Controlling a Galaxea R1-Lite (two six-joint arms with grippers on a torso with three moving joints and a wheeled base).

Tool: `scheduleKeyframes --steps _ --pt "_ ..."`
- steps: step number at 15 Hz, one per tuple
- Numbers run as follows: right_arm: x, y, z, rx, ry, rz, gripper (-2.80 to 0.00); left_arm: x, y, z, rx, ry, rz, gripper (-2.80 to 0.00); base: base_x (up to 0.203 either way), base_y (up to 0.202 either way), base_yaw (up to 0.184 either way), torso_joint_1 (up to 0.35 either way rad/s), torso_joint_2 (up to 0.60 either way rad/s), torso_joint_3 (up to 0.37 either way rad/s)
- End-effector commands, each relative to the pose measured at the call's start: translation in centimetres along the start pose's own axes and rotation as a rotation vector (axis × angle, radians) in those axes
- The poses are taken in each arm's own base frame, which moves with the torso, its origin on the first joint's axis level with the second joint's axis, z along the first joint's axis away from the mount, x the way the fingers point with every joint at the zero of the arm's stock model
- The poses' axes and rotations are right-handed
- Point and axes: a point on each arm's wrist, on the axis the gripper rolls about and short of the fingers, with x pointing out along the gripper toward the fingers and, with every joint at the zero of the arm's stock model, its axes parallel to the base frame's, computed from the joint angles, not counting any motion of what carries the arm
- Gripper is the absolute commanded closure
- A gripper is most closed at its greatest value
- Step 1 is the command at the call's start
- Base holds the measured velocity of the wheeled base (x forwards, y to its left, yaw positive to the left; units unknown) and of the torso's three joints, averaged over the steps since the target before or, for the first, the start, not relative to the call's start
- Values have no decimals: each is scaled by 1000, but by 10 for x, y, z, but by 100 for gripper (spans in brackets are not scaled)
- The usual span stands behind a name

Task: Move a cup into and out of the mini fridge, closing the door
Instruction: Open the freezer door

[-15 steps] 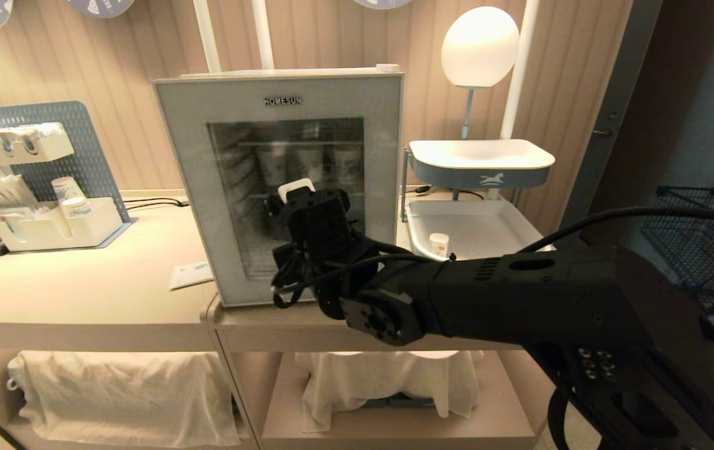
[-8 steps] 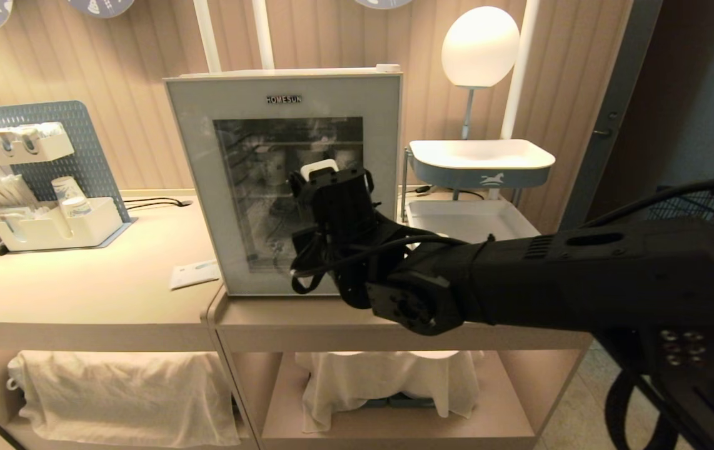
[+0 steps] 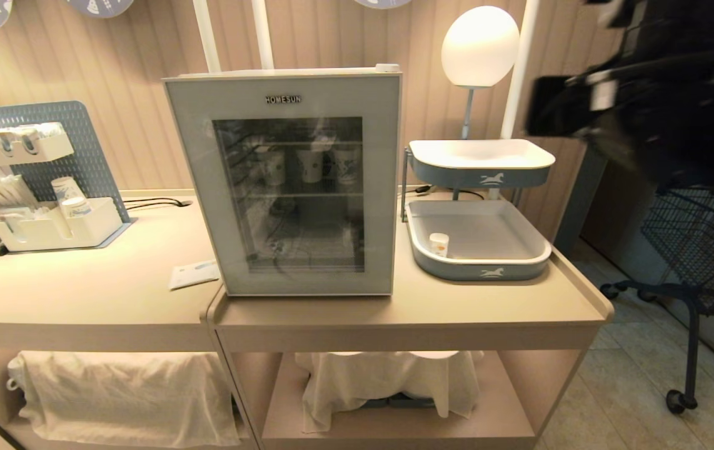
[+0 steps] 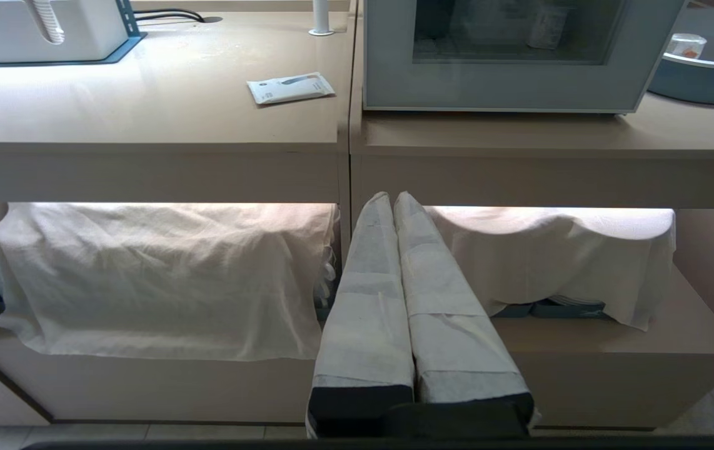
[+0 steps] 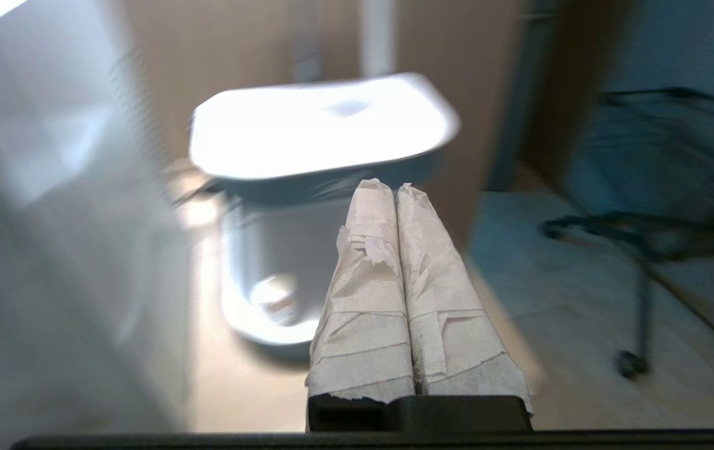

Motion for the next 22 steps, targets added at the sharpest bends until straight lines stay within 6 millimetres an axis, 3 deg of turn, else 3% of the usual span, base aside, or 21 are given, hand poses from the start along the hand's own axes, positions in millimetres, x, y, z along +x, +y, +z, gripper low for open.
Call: scheduleKeyframes --steps 1,3,5,9,11,12,15,17,19,22 --pt "-74 -130 46 183 -155 -186 0 0 0 0 -1 1 0 0 0 0 0 0 0 0" --pt "-127 -198 34 226 -221 -368 0 0 0 0 -1 1 0 0 0 0 0 0 0 0" --pt "-182 -237 0 233 -270 -507 0 0 0 0 -2 1 0 0 0 0 0 0 0 0" --pt "-267 -265 -94 200 -339 -563 0 0 0 0 -2 1 0 0 0 0 0 0 0 0" --pt "-289 -267 -134 190 -379 -505 0 0 0 0 -2 1 2 0 0 0 0 0 0 0" --pt "-286 -263 -151 214 -394 -445 0 0 0 0 -2 1 2 0 0 0 0 0 0 0" --pt "-247 -241 -192 185 -411 -79 0 0 0 0 -2 1 2 0 0 0 0 0 0 0" --pt "-227 -230 -226 119 -385 70 0 0 0 0 -2 1 2 0 0 0 0 0 0 0" --pt "-220 -225 -242 71 -318 156 0 0 0 0 -2 1 2 0 0 0 0 0 0 0" --pt "-216 -221 -269 24 -34 262 0 0 0 0 -2 1 1 0 0 0 0 0 0 0"
